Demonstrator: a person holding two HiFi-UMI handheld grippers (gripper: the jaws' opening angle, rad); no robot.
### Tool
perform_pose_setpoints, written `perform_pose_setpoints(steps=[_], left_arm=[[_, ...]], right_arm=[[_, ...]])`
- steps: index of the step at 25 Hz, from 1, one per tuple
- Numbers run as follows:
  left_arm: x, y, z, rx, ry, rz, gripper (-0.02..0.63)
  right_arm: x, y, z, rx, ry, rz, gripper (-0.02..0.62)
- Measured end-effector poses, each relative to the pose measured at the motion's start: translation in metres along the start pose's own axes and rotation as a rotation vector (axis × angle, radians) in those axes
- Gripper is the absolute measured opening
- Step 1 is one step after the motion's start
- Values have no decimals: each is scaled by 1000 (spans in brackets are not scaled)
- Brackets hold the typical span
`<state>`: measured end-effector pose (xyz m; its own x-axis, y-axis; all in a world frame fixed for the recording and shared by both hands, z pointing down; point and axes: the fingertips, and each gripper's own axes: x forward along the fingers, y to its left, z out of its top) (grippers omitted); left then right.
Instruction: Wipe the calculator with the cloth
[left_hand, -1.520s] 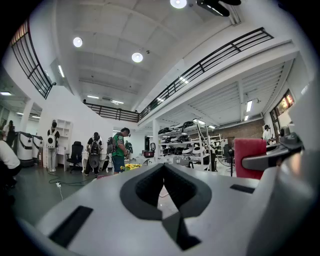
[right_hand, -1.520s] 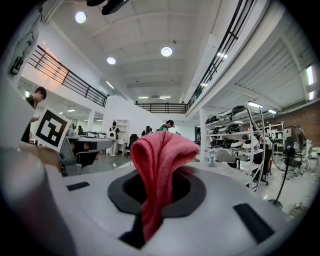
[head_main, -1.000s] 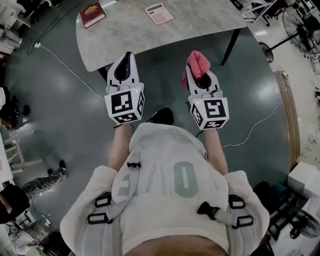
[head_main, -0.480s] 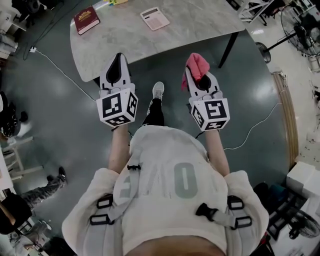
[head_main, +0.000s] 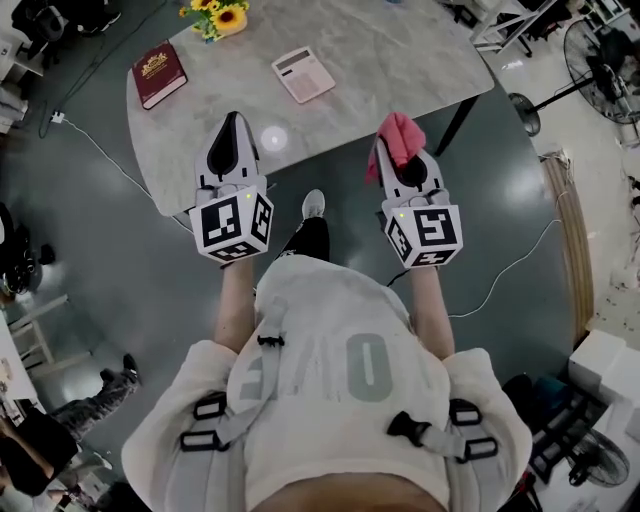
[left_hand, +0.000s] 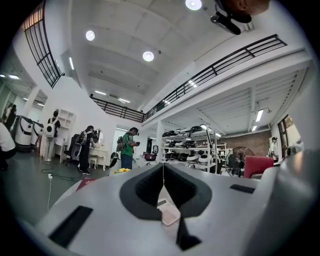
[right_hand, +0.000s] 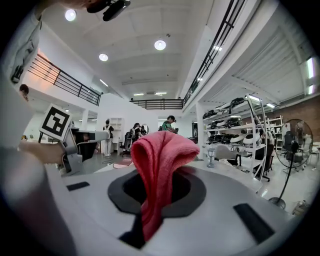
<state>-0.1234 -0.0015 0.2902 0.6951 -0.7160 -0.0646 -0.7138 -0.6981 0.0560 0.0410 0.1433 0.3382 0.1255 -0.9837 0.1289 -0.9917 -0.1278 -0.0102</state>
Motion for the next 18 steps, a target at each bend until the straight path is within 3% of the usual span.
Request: perform_pose_setpoints(steps=[10, 18], left_arm=[[151, 42, 6, -13, 15, -8, 21], [205, 73, -6, -61, 58, 62, 21]], right_arm=[[146, -56, 43, 14, 0, 0, 54], [227, -67, 61, -2, 5, 53, 55]])
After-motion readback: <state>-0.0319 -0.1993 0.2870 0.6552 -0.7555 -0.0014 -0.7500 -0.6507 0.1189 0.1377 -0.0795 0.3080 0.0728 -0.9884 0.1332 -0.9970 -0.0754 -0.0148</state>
